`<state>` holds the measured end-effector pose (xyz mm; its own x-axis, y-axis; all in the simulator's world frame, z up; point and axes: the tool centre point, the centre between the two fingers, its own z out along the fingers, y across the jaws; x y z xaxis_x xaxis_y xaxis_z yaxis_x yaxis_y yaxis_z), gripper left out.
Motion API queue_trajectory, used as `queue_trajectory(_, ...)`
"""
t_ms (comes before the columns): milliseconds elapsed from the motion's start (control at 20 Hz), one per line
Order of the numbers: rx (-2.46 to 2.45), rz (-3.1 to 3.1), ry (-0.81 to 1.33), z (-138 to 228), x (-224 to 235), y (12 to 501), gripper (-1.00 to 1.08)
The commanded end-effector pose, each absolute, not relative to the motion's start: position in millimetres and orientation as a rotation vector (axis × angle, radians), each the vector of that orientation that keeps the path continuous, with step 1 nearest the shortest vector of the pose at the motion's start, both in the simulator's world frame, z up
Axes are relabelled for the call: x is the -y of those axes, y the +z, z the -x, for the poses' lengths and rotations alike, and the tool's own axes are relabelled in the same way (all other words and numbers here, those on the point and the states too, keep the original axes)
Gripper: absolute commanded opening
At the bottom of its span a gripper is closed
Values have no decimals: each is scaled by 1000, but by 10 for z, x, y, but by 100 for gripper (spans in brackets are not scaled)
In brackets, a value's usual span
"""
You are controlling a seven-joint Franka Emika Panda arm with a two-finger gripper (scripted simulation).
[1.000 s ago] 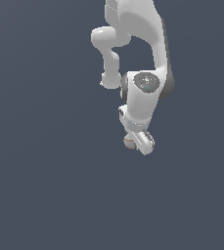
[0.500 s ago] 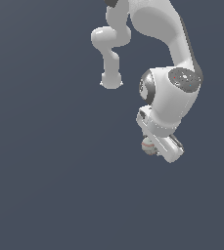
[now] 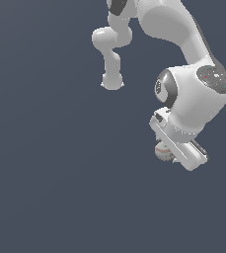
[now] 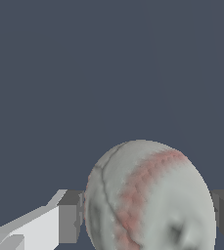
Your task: Pick up the object and move it to a goal position.
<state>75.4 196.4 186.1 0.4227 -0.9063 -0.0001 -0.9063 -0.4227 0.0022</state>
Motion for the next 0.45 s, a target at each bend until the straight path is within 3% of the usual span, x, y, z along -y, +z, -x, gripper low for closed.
queue_trajectory(0, 1689, -2649, 0, -800, -2016, 1903, -100)
queue_trajectory(400, 1689, -2649, 0, -848, -2073, 1932, -100)
